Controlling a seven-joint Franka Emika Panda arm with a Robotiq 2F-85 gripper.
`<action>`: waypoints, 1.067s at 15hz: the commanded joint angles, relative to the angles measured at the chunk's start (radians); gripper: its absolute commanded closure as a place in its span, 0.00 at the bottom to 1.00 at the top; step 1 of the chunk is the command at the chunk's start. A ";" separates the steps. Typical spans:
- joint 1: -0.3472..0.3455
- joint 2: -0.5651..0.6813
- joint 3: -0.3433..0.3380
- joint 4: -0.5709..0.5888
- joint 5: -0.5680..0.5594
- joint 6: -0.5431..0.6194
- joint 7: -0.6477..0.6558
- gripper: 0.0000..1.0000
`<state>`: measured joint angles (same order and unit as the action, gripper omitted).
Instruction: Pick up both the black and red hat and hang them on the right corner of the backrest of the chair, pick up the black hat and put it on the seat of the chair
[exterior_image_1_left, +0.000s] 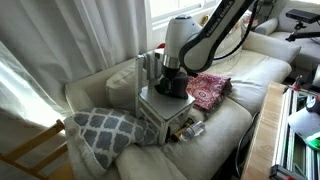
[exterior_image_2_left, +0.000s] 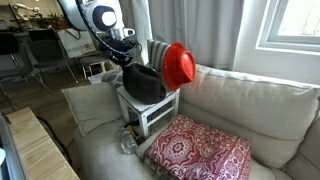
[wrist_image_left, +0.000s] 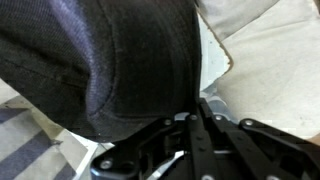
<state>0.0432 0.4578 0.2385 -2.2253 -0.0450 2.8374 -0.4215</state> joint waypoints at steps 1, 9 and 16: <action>-0.067 0.044 0.118 0.012 0.056 0.027 -0.058 0.99; -0.118 0.118 0.179 0.026 0.039 0.106 -0.056 0.56; -0.276 0.040 0.341 0.006 0.141 -0.037 -0.055 0.04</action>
<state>-0.1411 0.5666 0.4953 -2.2025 0.0251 2.8999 -0.4590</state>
